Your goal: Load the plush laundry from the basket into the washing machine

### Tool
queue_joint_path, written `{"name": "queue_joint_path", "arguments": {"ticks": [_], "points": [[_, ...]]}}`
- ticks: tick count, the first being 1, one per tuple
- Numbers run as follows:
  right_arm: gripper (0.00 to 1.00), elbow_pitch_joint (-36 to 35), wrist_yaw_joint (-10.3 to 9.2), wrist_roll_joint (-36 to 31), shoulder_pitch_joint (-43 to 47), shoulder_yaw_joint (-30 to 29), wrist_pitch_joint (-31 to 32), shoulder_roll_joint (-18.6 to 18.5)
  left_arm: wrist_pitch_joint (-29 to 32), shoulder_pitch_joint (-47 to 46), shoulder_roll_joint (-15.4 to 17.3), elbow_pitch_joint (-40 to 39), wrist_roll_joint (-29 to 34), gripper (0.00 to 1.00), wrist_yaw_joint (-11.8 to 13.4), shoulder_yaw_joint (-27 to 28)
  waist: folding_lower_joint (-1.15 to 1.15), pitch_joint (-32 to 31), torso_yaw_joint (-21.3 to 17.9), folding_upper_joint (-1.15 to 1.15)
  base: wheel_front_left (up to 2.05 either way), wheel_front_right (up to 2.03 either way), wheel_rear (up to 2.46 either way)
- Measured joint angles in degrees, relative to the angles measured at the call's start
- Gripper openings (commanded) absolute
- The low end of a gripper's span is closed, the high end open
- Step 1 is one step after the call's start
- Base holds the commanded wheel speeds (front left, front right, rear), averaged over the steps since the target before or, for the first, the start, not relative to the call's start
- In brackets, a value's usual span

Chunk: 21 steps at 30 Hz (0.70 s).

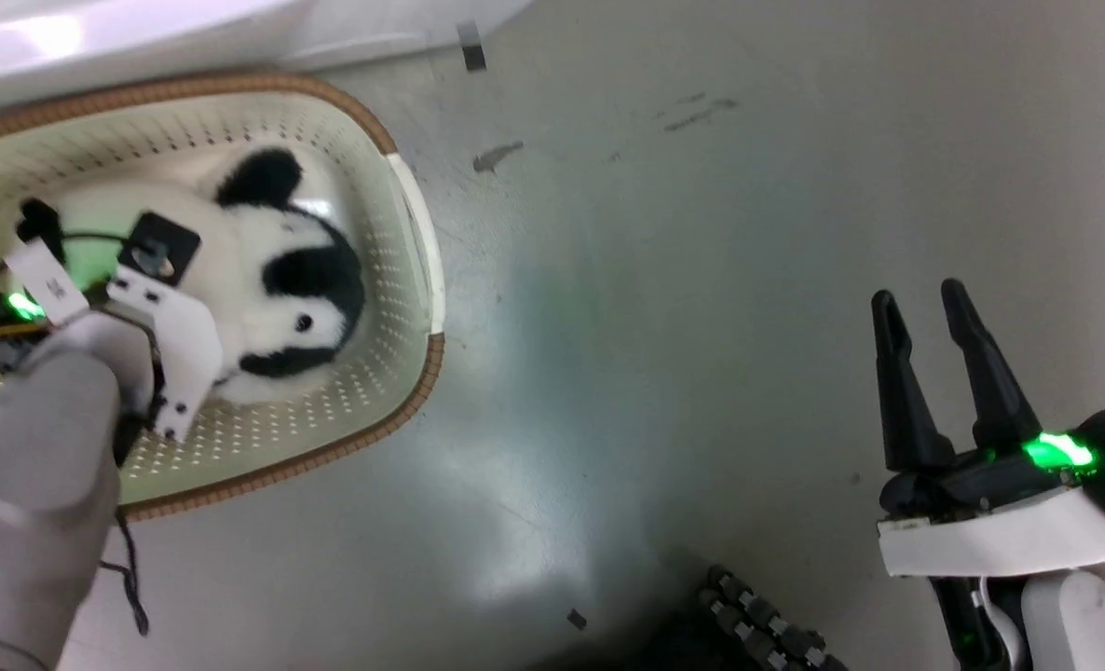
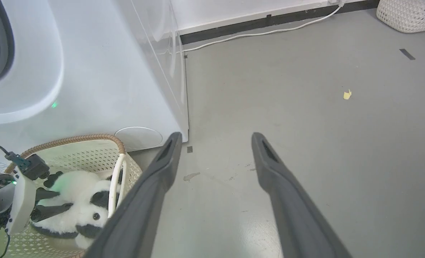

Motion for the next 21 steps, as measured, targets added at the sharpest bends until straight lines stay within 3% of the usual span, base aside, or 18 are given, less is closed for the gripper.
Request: {"name": "queue_joint_path", "arguments": {"ticks": [2,3,5,14,21], "points": [[1.00,-0.1,0.00,0.5,-0.4,0.0,-0.2,0.0,0.3,-1.4,0.4,1.0,-0.2,1.00,0.0,-0.6,0.00,1.1,-0.3,0.00,0.00,0.00,0.00],[1.00,-0.1,0.00,0.8,-0.5,0.1,-0.3,0.0,0.6,-2.0,0.6,1.7,-0.6,0.80,-0.2,-0.8,0.00,1.6,-0.5,0.00,0.00,0.00,0.00],[1.00,-0.1,0.00,1.3,-0.5,0.3,-0.3,0.0,0.9,-2.9,1.1,2.6,-0.9,0.00,-0.5,-1.6,0.00,2.5,-1.0,0.00,0.00,0.00,0.00],[1.00,0.8,0.00,3.4,-2.6,1.2,-1.5,0.0,0.0,-6.4,4.0,6.2,-3.1,0.00,-0.9,-3.4,-0.01,4.9,-3.9,0.00,0.00,0.00,0.00],[1.00,1.4,0.00,2.9,-4.5,1.2,-1.7,0.0,-3.2,-5.0,4.5,7.3,-5.7,0.00,0.6,-2.5,0.00,2.3,-4.8,0.00,0.00,0.00,0.00]]}}
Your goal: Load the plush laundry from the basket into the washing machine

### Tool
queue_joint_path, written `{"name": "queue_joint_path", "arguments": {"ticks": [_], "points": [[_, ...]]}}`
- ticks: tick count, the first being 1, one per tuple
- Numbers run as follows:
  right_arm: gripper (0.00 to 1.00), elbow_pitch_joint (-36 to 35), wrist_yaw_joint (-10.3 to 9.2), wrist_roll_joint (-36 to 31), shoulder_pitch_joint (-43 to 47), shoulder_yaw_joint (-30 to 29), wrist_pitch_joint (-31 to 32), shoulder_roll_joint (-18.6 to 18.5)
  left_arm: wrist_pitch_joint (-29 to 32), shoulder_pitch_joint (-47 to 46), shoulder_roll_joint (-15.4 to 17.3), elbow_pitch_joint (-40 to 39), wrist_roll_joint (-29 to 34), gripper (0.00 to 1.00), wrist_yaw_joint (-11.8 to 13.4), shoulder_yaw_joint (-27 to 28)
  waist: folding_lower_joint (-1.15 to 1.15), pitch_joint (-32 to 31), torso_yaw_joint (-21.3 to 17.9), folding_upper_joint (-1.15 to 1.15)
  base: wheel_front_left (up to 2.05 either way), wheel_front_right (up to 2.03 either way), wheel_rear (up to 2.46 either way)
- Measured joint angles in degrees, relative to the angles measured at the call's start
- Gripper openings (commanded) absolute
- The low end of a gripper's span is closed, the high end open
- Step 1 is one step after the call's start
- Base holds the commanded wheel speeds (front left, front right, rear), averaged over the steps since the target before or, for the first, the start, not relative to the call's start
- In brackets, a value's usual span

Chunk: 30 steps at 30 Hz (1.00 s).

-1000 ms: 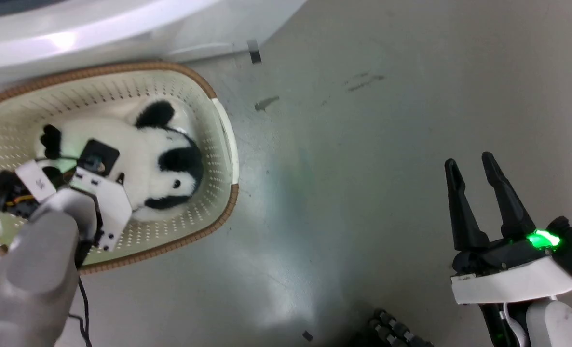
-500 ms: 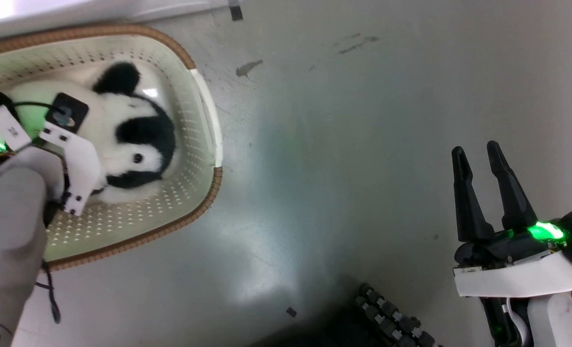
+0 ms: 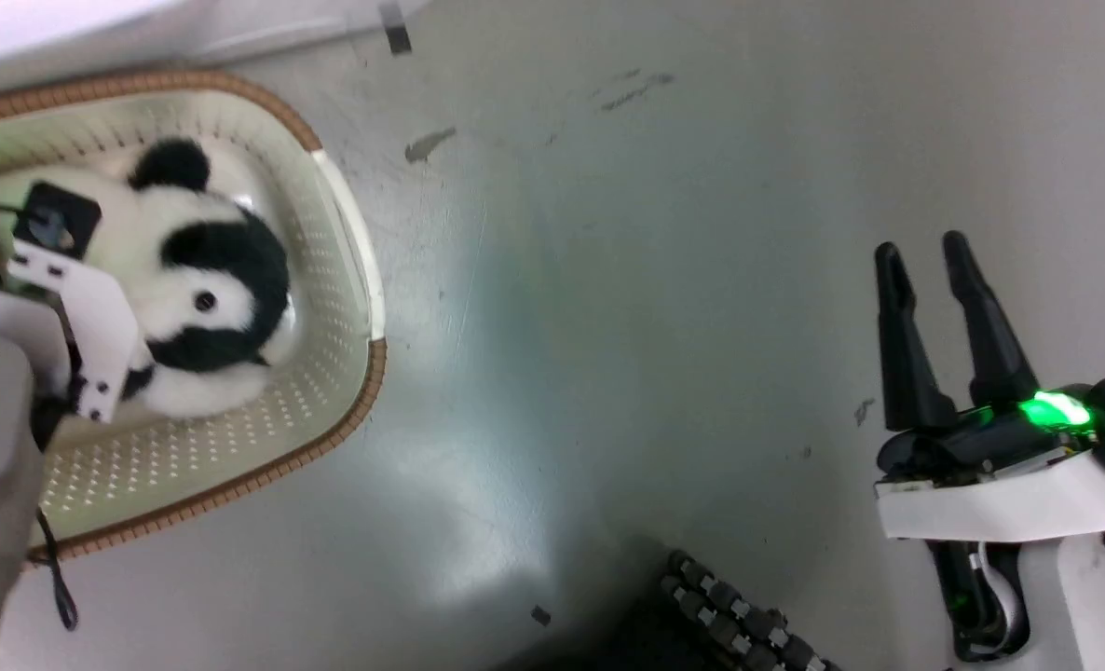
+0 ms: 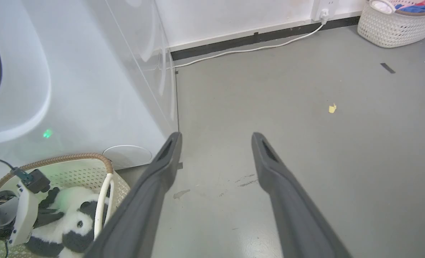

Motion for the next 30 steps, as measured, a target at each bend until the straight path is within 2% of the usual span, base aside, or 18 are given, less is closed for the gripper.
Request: {"name": "queue_joint_path", "arguments": {"ticks": [6,15,18,25,28,30], "points": [[1.00,0.2,0.00,-3.5,0.0,-2.8,0.0,0.0,-4.0,3.9,-4.0,1.4,-1.1,0.00,1.0,-0.2,0.00,-5.1,1.8,0.00,0.00,0.00,0.00],[1.00,0.4,0.00,-10.1,2.8,-6.5,0.0,0.0,-14.0,8.6,-13.2,4.3,-4.5,0.00,1.7,0.1,0.00,-15.5,6.8,0.00,0.00,0.00,0.00],[1.00,0.6,0.00,-11.6,4.1,-7.3,0.0,0.0,-18.5,9.8,-15.3,4.7,-4.7,0.00,1.4,-0.2,0.00,-19.2,8.7,0.00,0.00,0.00,0.00],[1.00,1.2,0.00,-14.1,7.0,-8.5,0.0,0.0,-24.8,14.2,-18.0,3.6,-6.6,0.00,0.8,0.3,-0.01,-27.9,12.8,0.00,0.00,0.00,0.00],[1.00,1.2,0.00,-14.9,7.8,-8.9,0.0,0.0,-25.1,16.6,-18.3,-0.5,-7.0,0.00,1.1,1.2,-0.01,-31.2,14.5,0.00,0.00,0.00,0.00],[1.00,1.2,0.00,-15.2,8.4,-9.4,0.0,0.0,-25.2,18.6,-18.3,-6.2,-6.8,0.00,2.0,2.3,-0.01,-33.2,15.5,0.00,0.00,0.00,0.00]]}}
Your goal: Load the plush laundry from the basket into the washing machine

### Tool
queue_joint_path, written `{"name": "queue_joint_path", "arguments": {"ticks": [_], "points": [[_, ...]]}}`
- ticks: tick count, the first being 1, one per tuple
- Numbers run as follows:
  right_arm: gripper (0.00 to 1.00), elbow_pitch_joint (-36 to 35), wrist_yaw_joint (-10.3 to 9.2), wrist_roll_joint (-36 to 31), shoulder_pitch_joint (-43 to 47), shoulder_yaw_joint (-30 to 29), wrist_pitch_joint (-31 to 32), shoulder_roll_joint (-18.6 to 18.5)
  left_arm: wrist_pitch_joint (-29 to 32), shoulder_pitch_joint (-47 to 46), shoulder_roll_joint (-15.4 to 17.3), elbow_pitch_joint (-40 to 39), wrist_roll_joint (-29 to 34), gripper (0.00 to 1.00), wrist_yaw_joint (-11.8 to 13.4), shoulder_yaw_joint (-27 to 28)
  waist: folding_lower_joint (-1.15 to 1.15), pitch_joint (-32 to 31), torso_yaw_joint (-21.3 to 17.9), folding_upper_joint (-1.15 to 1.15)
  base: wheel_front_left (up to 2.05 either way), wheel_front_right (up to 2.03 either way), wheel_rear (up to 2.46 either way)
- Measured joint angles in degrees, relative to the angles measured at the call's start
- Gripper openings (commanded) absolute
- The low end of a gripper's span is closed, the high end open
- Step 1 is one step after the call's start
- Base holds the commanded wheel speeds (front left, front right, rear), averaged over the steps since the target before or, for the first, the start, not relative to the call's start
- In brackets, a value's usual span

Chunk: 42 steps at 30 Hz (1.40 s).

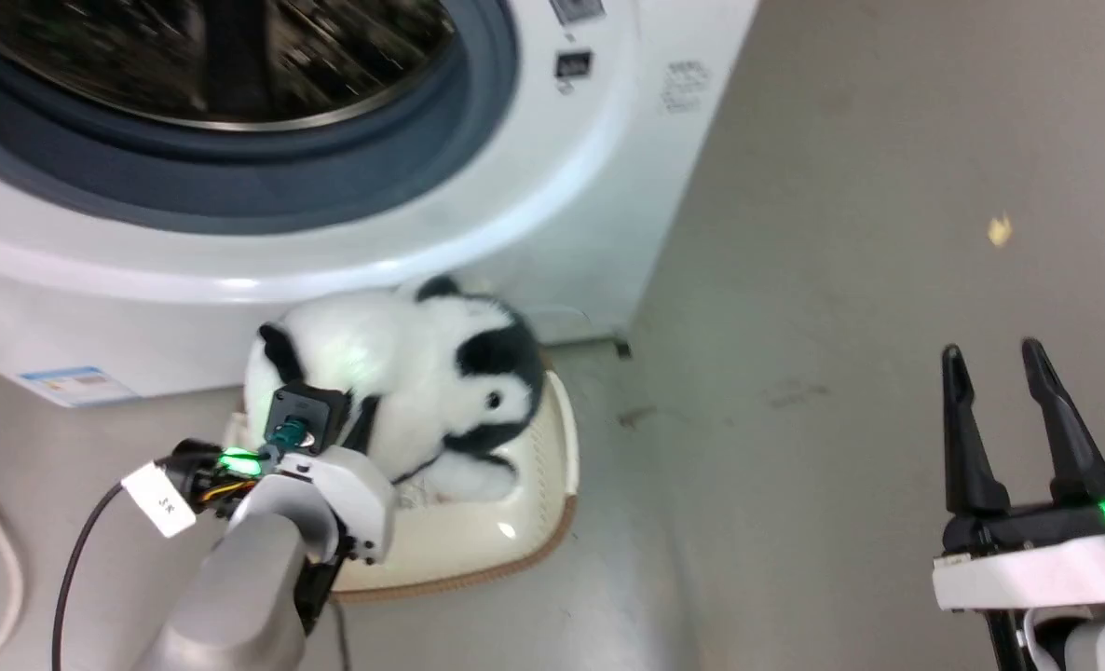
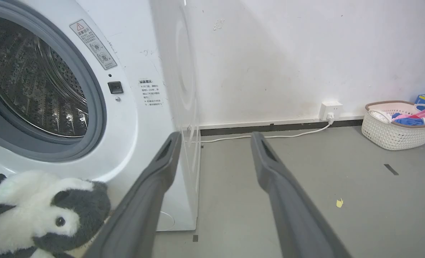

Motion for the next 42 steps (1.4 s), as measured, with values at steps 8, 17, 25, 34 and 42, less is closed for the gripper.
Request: {"name": "queue_joint_path", "arguments": {"ticks": [8,17,25,34,42], "points": [[1.00,-0.1,0.00,-0.8,2.3,-0.6,0.0,0.0,-0.4,10.3,0.7,-22.4,2.5,0.00,2.8,6.0,0.00,-5.6,3.7,0.00,0.00,0.00,0.00],[1.00,-1.8,0.00,0.7,1.1,0.4,0.0,0.0,-0.4,11.9,1.9,-41.0,4.9,0.00,3.4,14.7,0.01,-2.4,3.6,0.00,0.00,0.00,0.00],[1.00,-2.6,0.00,2.4,-1.6,2.4,0.0,0.0,0.4,-0.2,4.6,-38.2,4.9,0.00,1.8,18.2,0.02,4.8,1.8,0.00,0.00,0.00,0.00],[1.00,-3.6,0.00,5.1,-4.9,4.3,0.0,0.0,7.4,-24.0,11.0,-26.9,6.3,0.00,-1.1,18.8,0.03,15.5,-2.1,0.00,0.00,0.00,0.00],[1.00,-3.9,0.00,8.2,-6.6,5.7,0.0,0.0,12.1,-41.9,15.2,-12.2,8.5,0.00,-2.1,17.5,0.03,23.5,-6.4,0.00,0.00,0.00,0.00]]}}
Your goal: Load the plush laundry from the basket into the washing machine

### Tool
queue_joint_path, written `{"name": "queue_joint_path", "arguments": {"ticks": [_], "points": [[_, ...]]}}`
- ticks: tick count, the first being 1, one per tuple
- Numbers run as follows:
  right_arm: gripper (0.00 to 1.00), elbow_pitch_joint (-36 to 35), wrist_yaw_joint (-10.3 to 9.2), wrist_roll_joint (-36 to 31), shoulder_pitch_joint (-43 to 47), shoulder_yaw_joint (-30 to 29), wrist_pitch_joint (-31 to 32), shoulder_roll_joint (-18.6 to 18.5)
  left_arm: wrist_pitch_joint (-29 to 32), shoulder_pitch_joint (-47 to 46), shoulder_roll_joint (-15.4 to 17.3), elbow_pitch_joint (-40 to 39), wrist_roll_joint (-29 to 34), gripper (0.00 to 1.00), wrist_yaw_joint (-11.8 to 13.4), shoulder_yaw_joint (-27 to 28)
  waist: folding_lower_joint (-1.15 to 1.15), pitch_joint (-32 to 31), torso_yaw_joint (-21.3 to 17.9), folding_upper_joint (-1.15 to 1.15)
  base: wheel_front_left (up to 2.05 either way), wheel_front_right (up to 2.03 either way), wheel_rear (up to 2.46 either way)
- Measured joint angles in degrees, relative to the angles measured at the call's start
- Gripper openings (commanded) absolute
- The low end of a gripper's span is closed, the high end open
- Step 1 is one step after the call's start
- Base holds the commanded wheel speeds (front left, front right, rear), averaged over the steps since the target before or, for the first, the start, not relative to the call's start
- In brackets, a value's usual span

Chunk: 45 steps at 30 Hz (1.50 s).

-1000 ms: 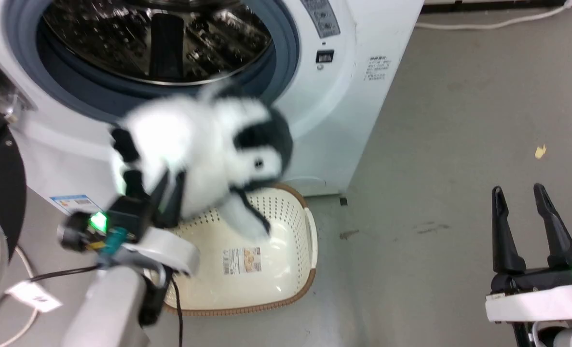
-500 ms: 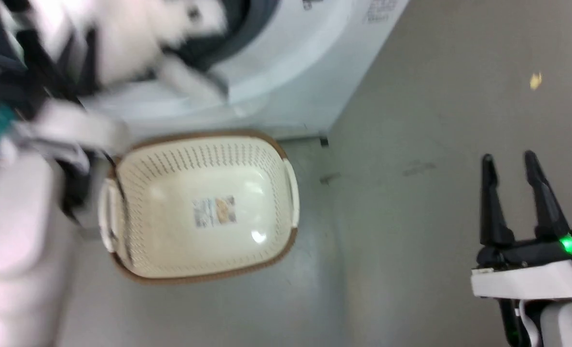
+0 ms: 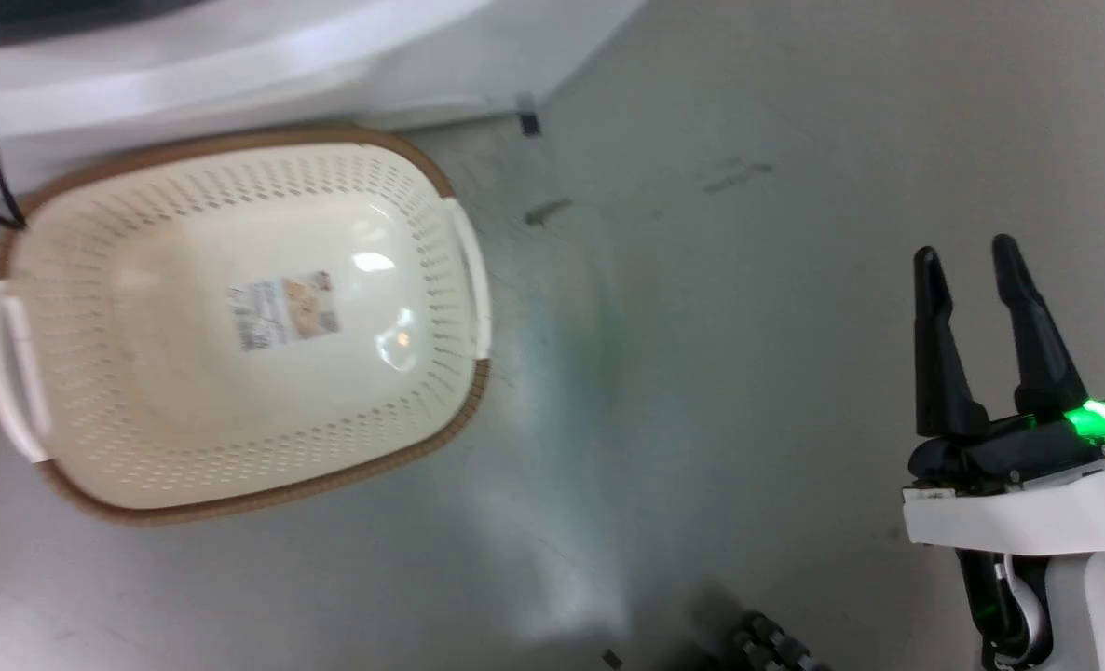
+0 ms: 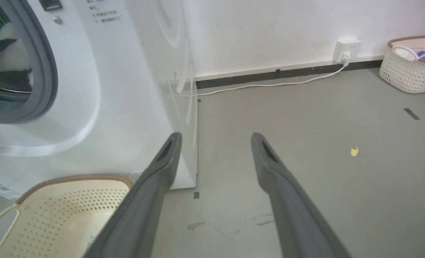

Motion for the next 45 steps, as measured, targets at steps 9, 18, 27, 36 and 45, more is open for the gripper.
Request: {"name": "queue_joint_path", "arguments": {"ticks": [9,18,27,36,45], "points": [[1.00,0.0,0.00,1.0,-1.2,0.3,0.0,0.0,0.6,-8.0,0.5,13.9,2.5,0.37,-0.8,-4.2,-0.01,2.8,-2.6,0.00,0.00,0.00,0.00],[1.00,0.0,0.00,-1.6,-1.3,-1.9,0.0,0.0,-4.2,-4.4,-2.4,21.8,1.8,1.00,-1.0,-5.4,-0.01,-2.0,-0.3,0.00,0.00,0.00,0.00],[1.00,0.0,0.00,-8.1,0.4,-2.7,0.0,0.0,-12.1,8.6,-8.8,24.4,-1.7,1.00,-1.4,-5.3,-0.02,-12.4,3.2,0.00,0.00,0.00,0.00],[1.00,0.6,0.00,-12.0,6.1,-4.2,0.0,0.0,-12.5,31.7,-13.9,-0.2,-3.9,1.00,-0.9,-0.2,-0.04,-25.7,8.5,0.00,0.00,0.00,0.00],[1.00,1.8,0.00,-12.0,11.6,-4.8,0.0,0.0,-12.6,56.0,-19.7,-22.7,0.3,1.00,1.3,3.2,-0.03,-35.4,15.1,0.00,0.00,0.00,0.00]]}}
